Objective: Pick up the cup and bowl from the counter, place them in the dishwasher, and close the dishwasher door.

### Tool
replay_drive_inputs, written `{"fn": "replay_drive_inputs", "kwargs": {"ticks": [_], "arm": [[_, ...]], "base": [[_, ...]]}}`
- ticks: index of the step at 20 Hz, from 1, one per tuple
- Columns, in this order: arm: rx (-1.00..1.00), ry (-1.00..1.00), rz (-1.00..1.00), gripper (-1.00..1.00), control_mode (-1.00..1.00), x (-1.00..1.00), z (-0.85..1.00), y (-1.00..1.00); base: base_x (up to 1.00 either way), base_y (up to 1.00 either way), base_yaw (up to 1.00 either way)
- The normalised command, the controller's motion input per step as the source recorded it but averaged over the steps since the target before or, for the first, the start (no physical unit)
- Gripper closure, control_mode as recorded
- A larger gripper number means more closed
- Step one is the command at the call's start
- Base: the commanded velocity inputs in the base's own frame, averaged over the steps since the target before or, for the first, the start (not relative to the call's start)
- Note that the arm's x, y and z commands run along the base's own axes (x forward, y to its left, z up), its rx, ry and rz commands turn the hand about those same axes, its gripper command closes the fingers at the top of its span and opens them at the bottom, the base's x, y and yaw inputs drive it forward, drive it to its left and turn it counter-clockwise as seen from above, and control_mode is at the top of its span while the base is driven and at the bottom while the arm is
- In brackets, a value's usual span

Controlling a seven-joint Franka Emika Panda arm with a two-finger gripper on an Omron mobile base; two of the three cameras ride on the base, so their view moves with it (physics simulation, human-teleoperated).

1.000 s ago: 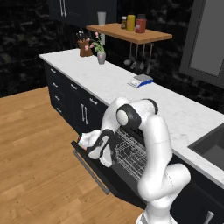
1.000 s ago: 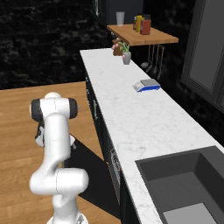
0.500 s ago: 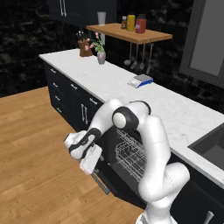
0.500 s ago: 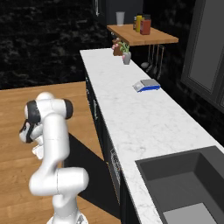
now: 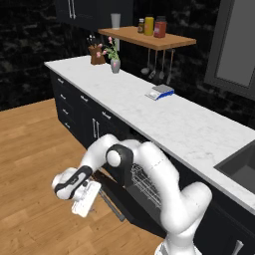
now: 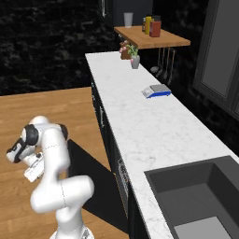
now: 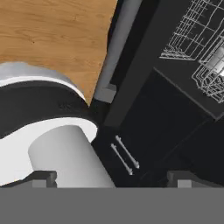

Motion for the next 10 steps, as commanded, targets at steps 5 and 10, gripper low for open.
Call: {"fn": "replay_drive_inputs", "kwargs": {"ticks": [5,10], "arm": [[-0.49,-0.13,-0.12,-1.0,-1.0,0.3,-0.7,0.2],[-0.34,-0.03,0.0,-1.0,-1.0,0.51,-0.31,-0.24]], "base": [[0.0,0.0,0.0],[0.0,0.0,0.0]]}}
